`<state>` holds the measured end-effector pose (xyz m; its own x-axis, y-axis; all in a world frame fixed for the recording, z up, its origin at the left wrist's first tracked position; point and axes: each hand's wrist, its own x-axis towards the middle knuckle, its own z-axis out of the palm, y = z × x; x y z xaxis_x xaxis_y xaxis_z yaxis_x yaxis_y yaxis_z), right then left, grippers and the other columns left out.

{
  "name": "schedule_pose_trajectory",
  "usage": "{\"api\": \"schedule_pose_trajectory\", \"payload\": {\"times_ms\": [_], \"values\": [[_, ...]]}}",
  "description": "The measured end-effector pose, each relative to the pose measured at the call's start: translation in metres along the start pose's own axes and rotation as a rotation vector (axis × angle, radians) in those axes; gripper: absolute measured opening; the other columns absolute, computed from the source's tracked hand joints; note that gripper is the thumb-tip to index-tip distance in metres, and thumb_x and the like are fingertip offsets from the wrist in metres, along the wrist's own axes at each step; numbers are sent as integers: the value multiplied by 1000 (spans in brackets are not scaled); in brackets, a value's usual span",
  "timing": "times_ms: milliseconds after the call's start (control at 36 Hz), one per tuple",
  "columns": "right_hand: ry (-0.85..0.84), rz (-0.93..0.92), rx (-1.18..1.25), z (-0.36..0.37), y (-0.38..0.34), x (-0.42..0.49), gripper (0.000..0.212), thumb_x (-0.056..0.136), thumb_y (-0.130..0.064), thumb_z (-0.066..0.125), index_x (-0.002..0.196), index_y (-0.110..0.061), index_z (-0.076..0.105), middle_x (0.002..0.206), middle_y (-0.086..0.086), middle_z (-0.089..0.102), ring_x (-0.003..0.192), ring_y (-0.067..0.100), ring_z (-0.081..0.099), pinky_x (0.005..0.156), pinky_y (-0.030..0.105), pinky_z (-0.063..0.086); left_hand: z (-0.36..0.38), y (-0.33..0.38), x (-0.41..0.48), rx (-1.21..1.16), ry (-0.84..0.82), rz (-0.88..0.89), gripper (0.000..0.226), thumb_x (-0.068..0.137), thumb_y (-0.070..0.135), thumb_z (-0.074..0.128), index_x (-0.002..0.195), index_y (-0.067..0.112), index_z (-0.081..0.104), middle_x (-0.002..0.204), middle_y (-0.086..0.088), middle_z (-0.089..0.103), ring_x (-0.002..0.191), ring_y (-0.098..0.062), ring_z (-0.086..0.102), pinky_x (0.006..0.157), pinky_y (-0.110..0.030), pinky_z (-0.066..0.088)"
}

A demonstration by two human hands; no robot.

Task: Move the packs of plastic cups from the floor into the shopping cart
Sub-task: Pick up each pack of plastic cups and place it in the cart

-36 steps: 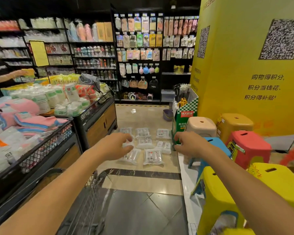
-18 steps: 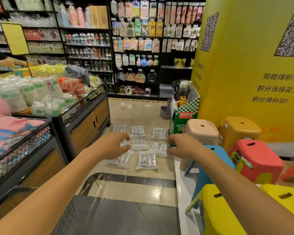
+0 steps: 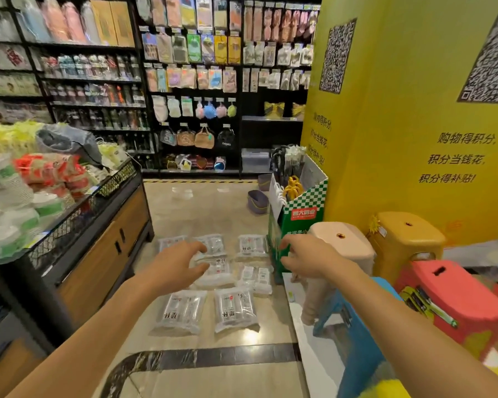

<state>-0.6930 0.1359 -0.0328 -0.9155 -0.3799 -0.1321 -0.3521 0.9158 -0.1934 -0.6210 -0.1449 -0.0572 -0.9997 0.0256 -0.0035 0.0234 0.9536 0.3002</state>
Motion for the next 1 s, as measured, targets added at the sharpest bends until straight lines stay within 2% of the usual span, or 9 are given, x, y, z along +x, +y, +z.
{"api": "schedule_pose_trajectory", "payload": {"times_ms": [306, 444, 611, 806, 917, 944, 1000], "values": [[-4, 13, 24, -3, 24, 137, 44, 95, -38, 58, 137, -25, 55, 128, 1, 66, 110, 22, 64, 89, 43, 59, 9, -34, 135, -6, -57, 36, 46, 95, 47, 51, 137, 28, 48, 139, 8, 52, 123, -10, 51, 100, -31, 45], [-10, -9, 38, -6, 47, 221, 43, 97, -40, 58, 137, -26, 55, 130, 2, 65, 109, 23, 65, 90, 44, 60, 18, -45, 209, -16, -79, -2, 49, 95, 47, 52, 139, 26, 46, 141, 6, 51, 125, -12, 50, 102, -34, 44], [-76, -65, 60, 10, 64, 319, 45, 96, -38, 58, 139, -24, 55, 135, 4, 64, 117, 27, 63, 97, 46, 57, 38, -62, 279, -149, -71, -109, 57, 95, 47, 52, 146, 31, 33, 140, 4, 49, 122, -15, 51, 101, -37, 45], [-203, -64, 86, 46, 70, 413, 47, 97, -37, 57, 142, -26, 50, 133, 4, 63, 116, 27, 62, 96, 46, 55, 79, -97, 346, -226, -133, -199, 57, 95, 41, 54, 147, 29, 33, 142, 2, 48, 122, -15, 51, 102, -37, 45], [-275, -42, 120, 78, 74, 463, 51, 99, -36, 57, 147, -23, 46, 139, 6, 60, 123, 29, 60, 100, 44, 52, 111, -132, 387, -283, -160, -251, 59, 95, 39, 55, 147, 28, 31, 140, -4, 49, 123, -19, 51, 101, -38, 45], [-281, -39, 133, 88, 76, 475, 51, 99, -37, 57, 147, -23, 46, 133, 7, 63, 118, 28, 61, 97, 42, 52, 120, -141, 396, -308, -164, -258, 60, 95, 38, 56, 148, 28, 30, 140, -5, 49, 123, -20, 51, 101, -38, 45], [-291, -17, 167, 110, 80, 500, 53, 99, -39, 57, 147, -23, 44, 109, 5, 64, 101, 25, 61, 85, 39, 52, 140, -161, 416, -345, -176, -262, 62, 94, 40, 56, 148, 34, 27, 141, -4, 48, 124, -19, 50, 101, -39, 44]]}}
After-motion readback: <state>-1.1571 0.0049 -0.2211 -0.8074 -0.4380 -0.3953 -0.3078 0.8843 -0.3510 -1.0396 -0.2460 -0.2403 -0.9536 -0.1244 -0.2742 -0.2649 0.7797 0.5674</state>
